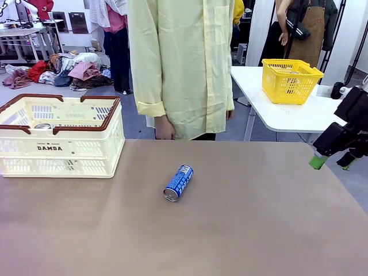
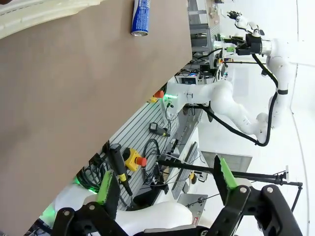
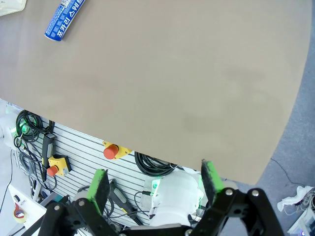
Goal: Place the drinks into the Shopping basket.
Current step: Pick up one drink and place it into the Shopping basket.
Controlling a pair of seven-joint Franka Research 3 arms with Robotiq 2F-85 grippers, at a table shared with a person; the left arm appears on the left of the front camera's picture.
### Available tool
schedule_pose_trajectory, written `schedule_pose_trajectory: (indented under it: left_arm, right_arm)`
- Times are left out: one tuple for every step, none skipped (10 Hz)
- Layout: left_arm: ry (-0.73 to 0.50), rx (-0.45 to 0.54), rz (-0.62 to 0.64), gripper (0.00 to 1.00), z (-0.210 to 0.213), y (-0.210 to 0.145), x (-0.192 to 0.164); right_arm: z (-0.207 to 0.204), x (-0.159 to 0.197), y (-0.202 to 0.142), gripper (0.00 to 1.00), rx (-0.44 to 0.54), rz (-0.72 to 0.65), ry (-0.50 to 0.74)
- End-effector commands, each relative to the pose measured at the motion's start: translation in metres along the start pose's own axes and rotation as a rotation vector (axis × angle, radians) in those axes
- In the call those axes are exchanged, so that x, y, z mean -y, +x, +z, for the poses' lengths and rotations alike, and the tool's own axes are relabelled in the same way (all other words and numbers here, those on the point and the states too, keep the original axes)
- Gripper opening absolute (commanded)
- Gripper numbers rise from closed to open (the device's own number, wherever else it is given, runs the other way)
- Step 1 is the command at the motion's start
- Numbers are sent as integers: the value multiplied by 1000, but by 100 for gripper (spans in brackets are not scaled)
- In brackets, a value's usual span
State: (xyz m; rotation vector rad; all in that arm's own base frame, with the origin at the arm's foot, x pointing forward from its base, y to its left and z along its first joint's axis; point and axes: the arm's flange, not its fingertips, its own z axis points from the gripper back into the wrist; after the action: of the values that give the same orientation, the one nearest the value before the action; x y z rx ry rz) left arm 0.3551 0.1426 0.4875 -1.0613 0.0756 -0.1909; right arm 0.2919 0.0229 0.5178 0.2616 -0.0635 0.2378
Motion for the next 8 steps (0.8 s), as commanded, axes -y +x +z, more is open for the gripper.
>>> schedule_pose_trajectory:
  left_arm:
    - [-3, 10, 9, 100, -3, -1, 2]
    - [-3, 10, 9, 100, -3, -1, 2]
    - [-3, 10, 9, 100, -3, -1, 2]
    - [-3, 10, 9, 100, -3, -1, 2]
    - [-3, 10, 9, 100, -3, -1, 2]
    - [-3, 10, 9, 100, -3, -1, 2]
    - [-3, 10, 9, 100, -3, -1, 2]
    - [0, 0, 0, 100, 0, 0, 0]
  right_arm:
    - [2, 0, 0, 100, -2, 1, 0]
    - [2, 0, 0, 100, -2, 1, 0]
    - [2, 0, 0, 100, -2, 1, 0]
    - [2, 0, 0, 100, -2, 1, 0]
    - [2, 0, 0, 100, -2, 1, 0]
    - [2, 0, 0, 100, -2, 1, 0]
    - [2, 0, 0, 100, -2, 1, 0]
    - [2, 0, 0, 100, -2, 1, 0]
